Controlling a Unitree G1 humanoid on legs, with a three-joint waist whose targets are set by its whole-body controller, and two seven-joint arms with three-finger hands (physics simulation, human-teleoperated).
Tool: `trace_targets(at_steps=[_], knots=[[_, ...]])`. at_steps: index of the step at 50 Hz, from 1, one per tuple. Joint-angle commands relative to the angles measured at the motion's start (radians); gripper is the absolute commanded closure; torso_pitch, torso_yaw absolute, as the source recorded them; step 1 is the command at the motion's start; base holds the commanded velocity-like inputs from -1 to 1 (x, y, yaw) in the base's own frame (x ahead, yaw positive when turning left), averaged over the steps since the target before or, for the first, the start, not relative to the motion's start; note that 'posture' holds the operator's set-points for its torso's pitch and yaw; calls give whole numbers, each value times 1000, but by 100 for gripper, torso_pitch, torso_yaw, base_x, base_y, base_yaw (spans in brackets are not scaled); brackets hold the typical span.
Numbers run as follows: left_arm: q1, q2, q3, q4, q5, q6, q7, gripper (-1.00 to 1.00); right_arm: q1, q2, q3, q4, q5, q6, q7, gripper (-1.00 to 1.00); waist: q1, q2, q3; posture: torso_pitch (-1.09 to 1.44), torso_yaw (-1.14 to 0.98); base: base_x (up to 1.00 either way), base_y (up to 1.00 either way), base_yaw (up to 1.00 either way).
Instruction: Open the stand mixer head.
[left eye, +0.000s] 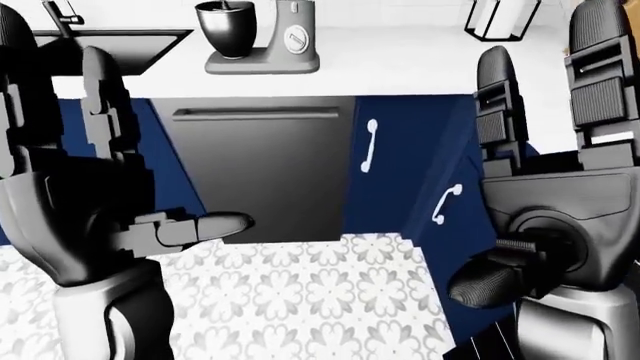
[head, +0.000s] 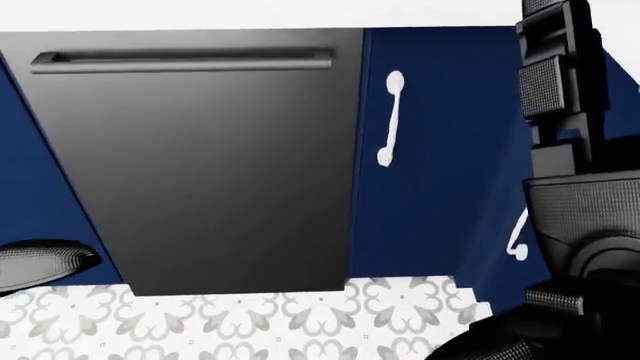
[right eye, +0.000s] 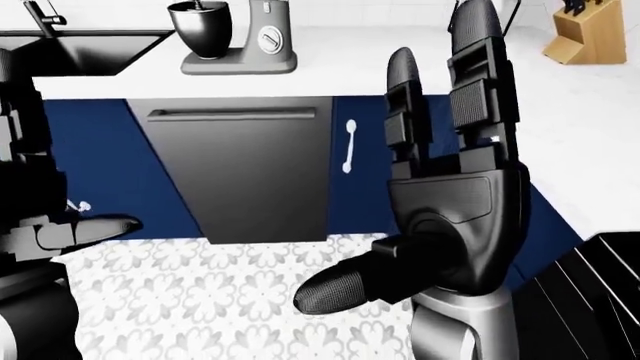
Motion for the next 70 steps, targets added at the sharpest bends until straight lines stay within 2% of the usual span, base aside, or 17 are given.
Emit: trace_targets(at_steps=[1,2,5,9,12,16,25,30,35,36,41,43,44,47,63,66,70], knots=[[-4,2,6,-2,6,-19,-2,-100,-8,4,-5,-11,-4,-7,11,-100,-1,49,-11,0,0,0,54,0],[-6,3,8,-5,3,-14,1,-100,-10,2,-4,-11,-3,-8,11,-100,14,-45,13,0,0,0,100,0],[-4,2,8,-5,2,-15,0,-100,-5,-3,2,-11,-2,-17,12,-100,6,-112,51,0,0,0,62,0],[-3,2,7,-7,3,-15,0,-100,-11,3,-5,-11,-1,-4,12,-100,35,-59,-16,0,0,0,25,0],[-2,1,6,-9,4,-14,-1,-100,-9,1,-3,-11,8,-6,11,-100,22,-115,-3,0,0,0,76,0],[-3,2,6,-12,3,-12,0,-100,-5,-9,5,-11,4,-16,9,-100,11,23,-14,0,0,0,4,0],[-3,1,4,-11,5,-13,-3,-100,-8,-20,4,-11,28,-23,-7,-100,26,-143,26,0,0,0,57,0],[-3,2,6,-10,4,-13,-4,-100,-10,-22,2,-11,24,-21,-6,-100,20,-68,-10,0,0,0,52,0],[-3,1,5,-9,5,-14,-5,-100,-5,-12,3,-11,17,-20,6,-100,19,-105,5,0,0,0,82,0],[-2,1,4,-11,6,-14,-5,-100,-6,-13,1,-11,20,-17,4,-100,6,-35,-1,0,0,0,52,0],[-2,1,5,-11,5,-14,-5,-100,-10,-9,-8,-11,34,-17,-6,-100,10,-9,-12,0,0,0,77,0],[-2,1,4,-12,5,-14,-6,-100,-7,-12,-2,-11,21,-18,-1,-100,14,118,-23,0,0,0,58,0],[-3,1,5,-11,5,-13,-5,-100,-5,-12,3,-11,4,-16,7,-100,27,37,6,0,0,0,100,0],[-3,1,4,-14,7,-11,-5,-100,-5,-7,-2,-11,21,-12,1,-100,41,-32,17,0,0,0,67,0],[-2,0,3,-13,4,-13,-8,-100,-10,8,-20,-11,32,-16,-5,-100,45,4,-35,0,0,1,0,0],[-4,1,4,-13,2,-11,-6,-100,-10,9,-22,-11,34,-17,2,-100,19,-14,64,0,0,95,0,0],[-6,2,6,-12,-1,-10,-4,-100,-7,36,-21,-11,-9,13,20,-100,2,-26,17,0,0,42,0,0]])
